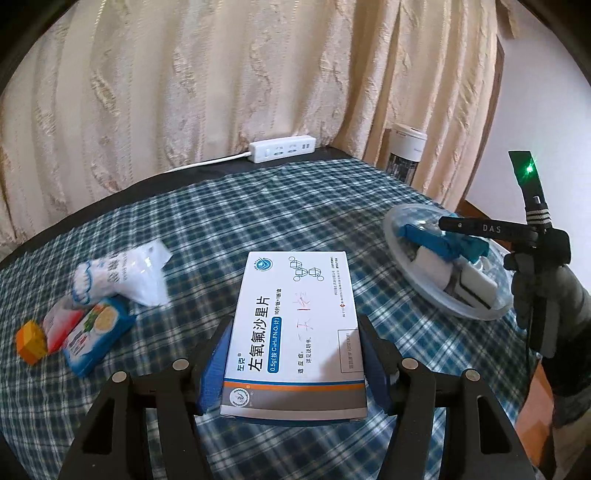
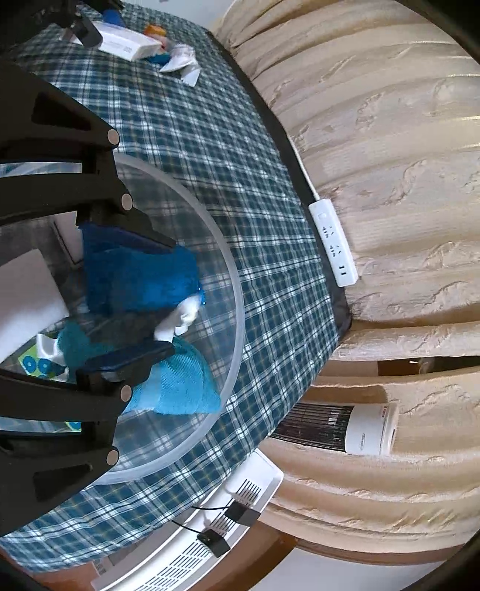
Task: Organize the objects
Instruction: 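Carry the blue packet into the clear bowl and open the right tool while the left tool holds the box, then lower the white medicine box into the clear bowl and open the left tool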
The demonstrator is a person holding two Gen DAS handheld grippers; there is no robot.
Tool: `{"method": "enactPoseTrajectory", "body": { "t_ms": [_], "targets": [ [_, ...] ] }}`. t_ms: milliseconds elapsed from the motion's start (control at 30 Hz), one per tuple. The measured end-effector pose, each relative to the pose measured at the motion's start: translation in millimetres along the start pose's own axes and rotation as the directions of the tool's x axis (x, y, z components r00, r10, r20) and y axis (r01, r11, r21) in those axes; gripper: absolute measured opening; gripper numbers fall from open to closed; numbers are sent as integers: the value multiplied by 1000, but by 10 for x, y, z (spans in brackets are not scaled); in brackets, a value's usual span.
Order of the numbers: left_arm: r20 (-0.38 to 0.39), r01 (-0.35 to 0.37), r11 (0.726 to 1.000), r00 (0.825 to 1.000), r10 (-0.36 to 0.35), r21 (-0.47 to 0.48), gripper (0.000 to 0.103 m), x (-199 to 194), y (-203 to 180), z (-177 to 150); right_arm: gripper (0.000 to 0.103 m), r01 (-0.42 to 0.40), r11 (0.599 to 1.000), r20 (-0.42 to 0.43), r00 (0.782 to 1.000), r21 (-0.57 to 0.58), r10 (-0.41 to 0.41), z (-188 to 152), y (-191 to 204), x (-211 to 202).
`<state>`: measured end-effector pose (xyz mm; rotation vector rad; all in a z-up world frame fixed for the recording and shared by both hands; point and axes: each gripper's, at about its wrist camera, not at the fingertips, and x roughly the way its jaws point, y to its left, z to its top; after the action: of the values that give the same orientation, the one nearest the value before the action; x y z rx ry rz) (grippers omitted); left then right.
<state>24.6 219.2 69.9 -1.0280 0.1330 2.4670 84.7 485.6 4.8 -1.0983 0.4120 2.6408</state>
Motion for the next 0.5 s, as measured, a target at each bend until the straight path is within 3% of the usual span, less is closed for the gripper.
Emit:
{"method": "enactPoseTrajectory", "body": {
  "t_ms": [500],
  "targets": [
    [-13,118,990,993,-118,79,66,348,-624,444,50,-69,994,127,990,79,59,-247,-194,-568]
  ]
}}
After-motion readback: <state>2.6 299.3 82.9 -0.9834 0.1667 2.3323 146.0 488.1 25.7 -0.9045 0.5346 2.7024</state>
